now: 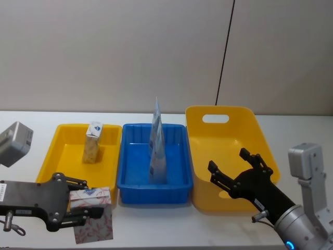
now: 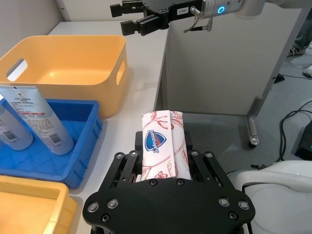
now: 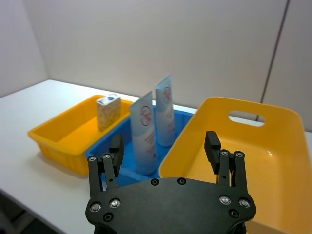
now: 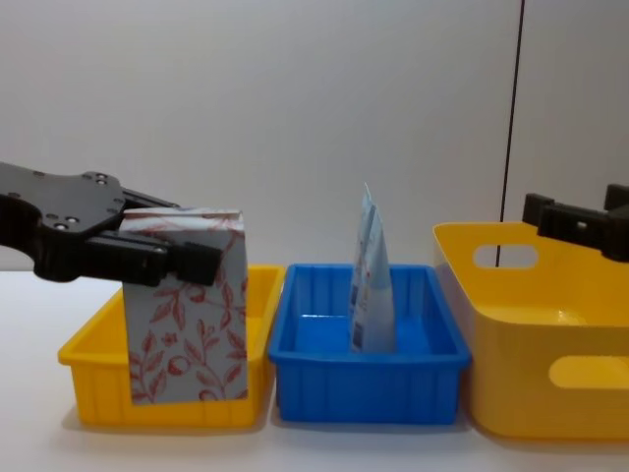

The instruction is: Bimanual collaborative sorting of washing and personal care products

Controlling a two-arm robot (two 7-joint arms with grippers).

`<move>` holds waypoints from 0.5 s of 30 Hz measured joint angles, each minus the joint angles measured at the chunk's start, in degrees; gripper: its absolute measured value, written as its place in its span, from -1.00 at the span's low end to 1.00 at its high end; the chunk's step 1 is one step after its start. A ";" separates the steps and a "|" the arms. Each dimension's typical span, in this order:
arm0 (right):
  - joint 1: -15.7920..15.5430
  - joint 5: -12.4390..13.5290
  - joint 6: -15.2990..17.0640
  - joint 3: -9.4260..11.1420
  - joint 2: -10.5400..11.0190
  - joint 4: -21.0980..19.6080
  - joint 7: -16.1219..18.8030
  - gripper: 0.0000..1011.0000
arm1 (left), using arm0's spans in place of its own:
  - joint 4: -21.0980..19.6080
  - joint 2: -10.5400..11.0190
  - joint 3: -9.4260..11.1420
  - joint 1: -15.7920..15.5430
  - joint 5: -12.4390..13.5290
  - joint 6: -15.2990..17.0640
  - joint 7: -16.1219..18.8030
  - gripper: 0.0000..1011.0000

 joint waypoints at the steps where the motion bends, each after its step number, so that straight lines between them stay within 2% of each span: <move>1: 0.12 0.43 0.05 0.03 0.18 0.05 0.75 0.98 | 0.00 0.00 0.00 0.00 0.00 0.00 0.00 -0.27; 15: 3.24 6.77 1.22 -0.28 4.09 1.83 12.03 0.98 | 0.03 -0.06 0.00 -0.05 -0.01 -0.07 0.07 -0.27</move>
